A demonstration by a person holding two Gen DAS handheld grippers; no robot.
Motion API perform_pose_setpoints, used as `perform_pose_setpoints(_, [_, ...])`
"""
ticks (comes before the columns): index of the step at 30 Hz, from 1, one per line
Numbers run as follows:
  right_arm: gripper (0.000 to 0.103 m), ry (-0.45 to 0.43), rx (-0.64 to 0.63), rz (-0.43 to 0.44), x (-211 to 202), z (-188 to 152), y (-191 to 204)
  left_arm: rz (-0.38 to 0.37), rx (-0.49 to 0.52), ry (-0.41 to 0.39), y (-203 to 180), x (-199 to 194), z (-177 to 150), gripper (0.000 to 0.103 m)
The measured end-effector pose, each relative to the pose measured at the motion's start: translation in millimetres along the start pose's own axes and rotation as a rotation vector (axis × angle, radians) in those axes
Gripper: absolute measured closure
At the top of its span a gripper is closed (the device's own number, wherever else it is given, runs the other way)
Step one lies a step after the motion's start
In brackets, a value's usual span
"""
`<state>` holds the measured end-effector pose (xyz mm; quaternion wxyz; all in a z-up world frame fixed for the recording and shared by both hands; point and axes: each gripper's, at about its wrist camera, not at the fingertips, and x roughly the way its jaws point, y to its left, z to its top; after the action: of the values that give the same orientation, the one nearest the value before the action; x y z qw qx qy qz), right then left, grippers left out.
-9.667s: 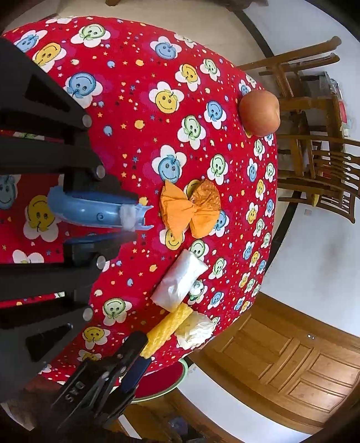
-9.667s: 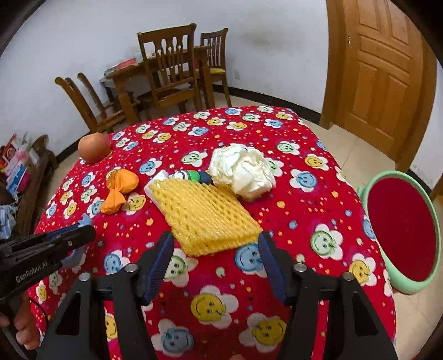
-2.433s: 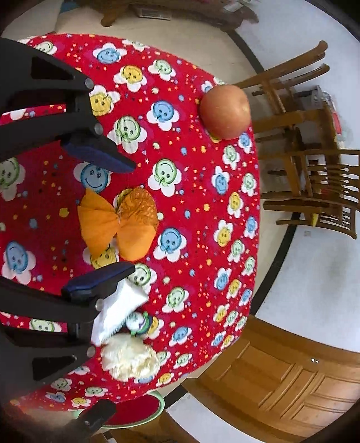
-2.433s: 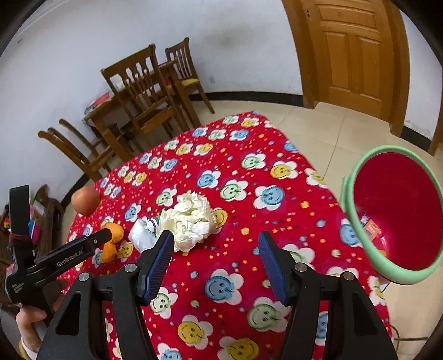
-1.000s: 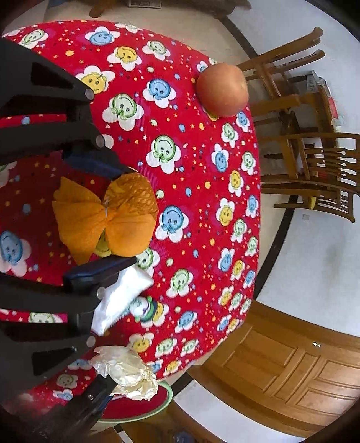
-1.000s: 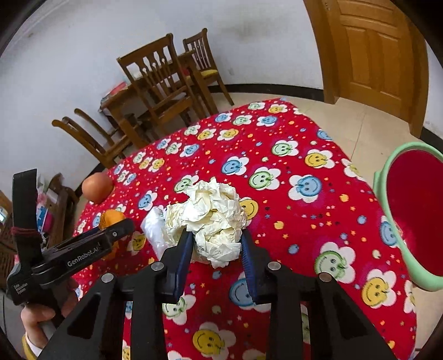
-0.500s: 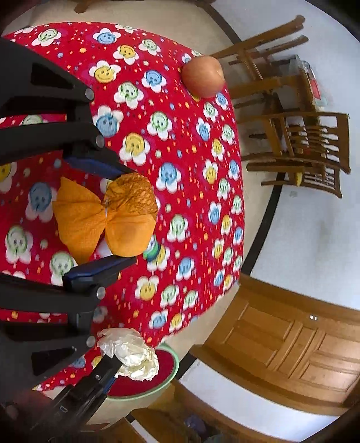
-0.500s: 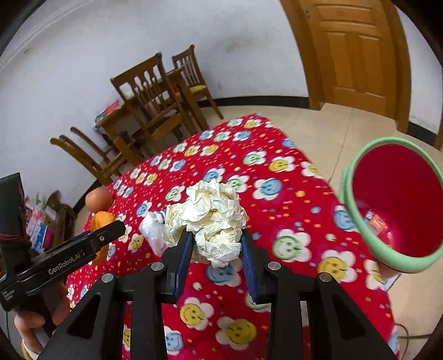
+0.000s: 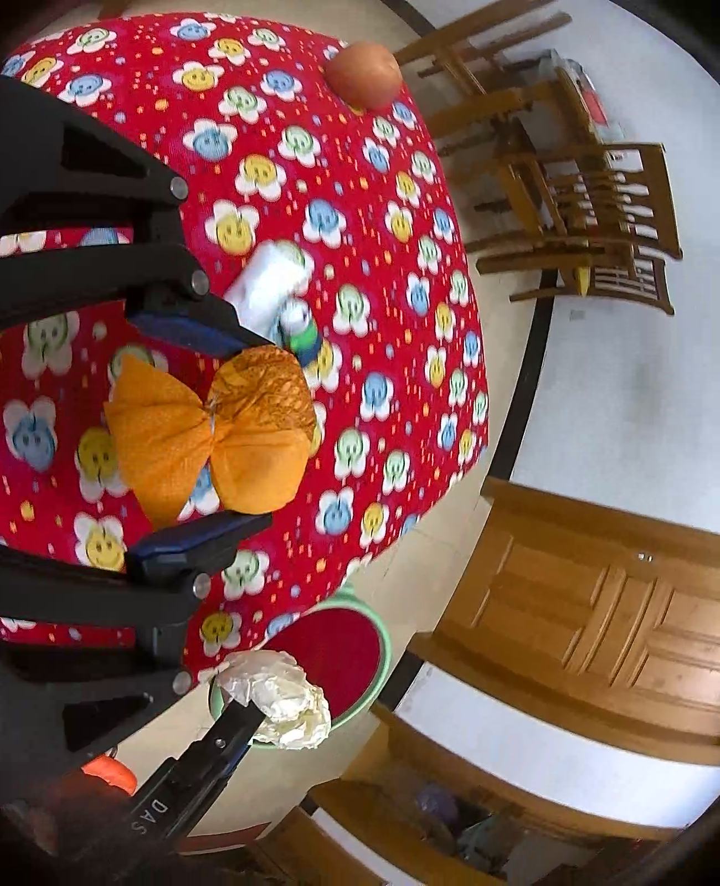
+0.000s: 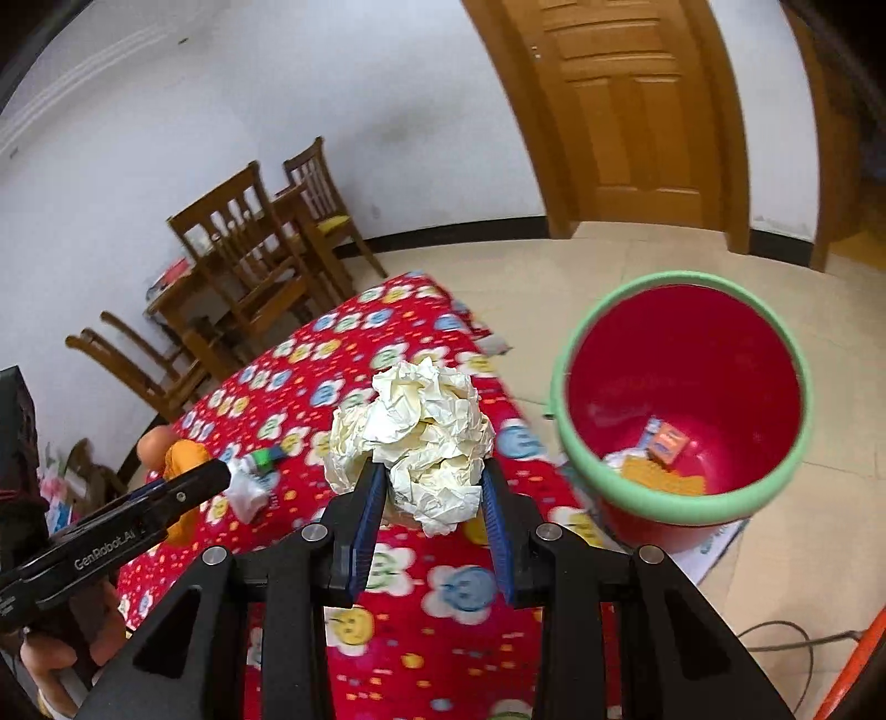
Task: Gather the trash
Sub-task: 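Carry the orange mesh bag and white paper in both grippers over the bin, then open the right gripper to drop the white paper into the bin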
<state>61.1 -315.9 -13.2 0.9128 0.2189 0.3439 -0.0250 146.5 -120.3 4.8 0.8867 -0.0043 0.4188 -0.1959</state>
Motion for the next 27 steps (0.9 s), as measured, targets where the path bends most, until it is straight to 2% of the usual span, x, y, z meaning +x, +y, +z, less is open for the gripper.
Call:
perform_pose_setpoints(16, [0.067, -0.027, 0.118, -0.113, -8, 5, -80, -0.089, 0.095, 0.047, -73, 40, 9, 0.049])
perform_pose_setpoints(27, [0.065, -0.011, 0.193, -0.182, 5, 6, -128, -0.118, 0.168, 0.096, -122, 74, 12, 0.049])
